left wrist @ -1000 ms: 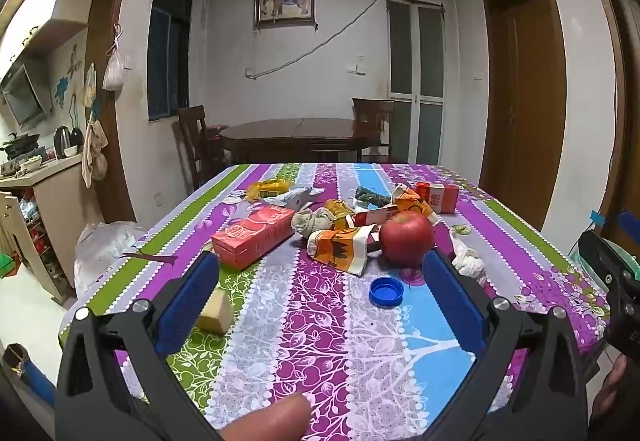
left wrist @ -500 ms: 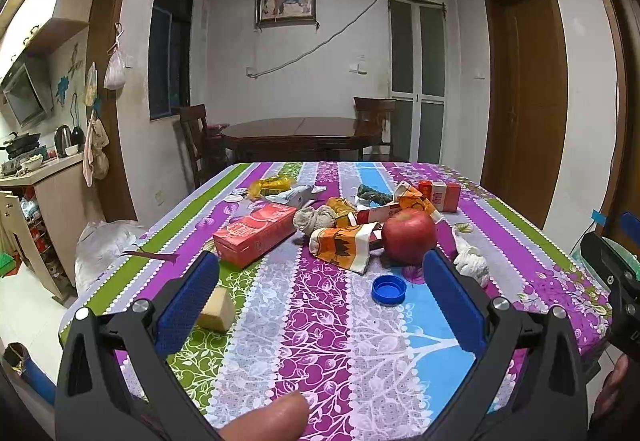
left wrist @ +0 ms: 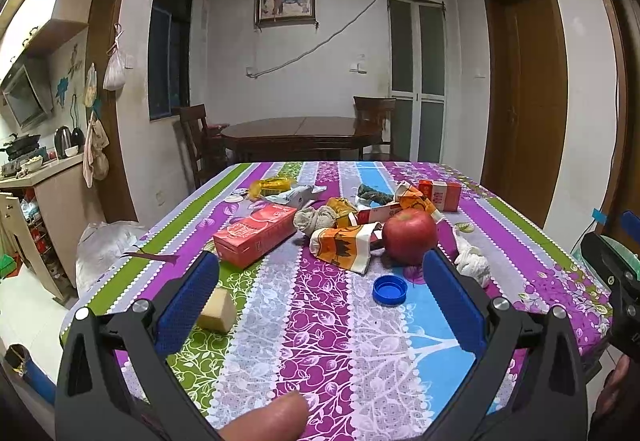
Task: Collect trash
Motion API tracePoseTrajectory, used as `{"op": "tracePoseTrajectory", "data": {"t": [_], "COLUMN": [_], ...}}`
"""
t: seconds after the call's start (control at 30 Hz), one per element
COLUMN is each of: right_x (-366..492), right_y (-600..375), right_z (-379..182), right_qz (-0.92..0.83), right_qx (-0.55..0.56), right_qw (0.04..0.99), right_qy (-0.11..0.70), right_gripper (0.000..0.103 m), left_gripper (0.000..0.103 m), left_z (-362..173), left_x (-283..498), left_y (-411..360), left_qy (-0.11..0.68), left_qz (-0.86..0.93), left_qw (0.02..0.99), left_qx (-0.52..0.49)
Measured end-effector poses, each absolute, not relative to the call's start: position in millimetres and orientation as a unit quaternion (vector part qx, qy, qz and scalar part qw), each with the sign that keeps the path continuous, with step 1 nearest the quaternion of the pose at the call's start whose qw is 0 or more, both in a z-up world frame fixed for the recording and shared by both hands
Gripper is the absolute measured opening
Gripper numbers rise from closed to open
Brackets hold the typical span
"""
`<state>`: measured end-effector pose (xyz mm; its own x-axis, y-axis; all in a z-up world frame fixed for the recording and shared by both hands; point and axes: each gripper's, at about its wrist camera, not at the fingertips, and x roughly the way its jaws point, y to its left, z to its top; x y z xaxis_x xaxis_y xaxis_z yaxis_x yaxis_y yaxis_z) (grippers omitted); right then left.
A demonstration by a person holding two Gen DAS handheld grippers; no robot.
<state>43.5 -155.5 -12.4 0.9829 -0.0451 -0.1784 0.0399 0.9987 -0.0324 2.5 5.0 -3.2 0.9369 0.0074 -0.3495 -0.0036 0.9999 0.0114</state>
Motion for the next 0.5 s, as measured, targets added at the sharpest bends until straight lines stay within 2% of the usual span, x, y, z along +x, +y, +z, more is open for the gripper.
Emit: {"op": "tracePoseTrajectory", "data": {"t": [0.5], "right_x": [45.1], "right_y": [-155.2], "right_z": [-12.3], "right_qz": [-0.020], "right_qx": [-0.016], "right_qw": [0.996], "right_qy": [0.091], "right_gripper": [0.099], "left_gripper": [0.098], "left_z": [-2.6], "left_x": [3.7], "left_y": [7.1], "left_qy": [0.178], "left_qz": [0.002], "left_qw": [0.984], "left_qx": [0.007]}}
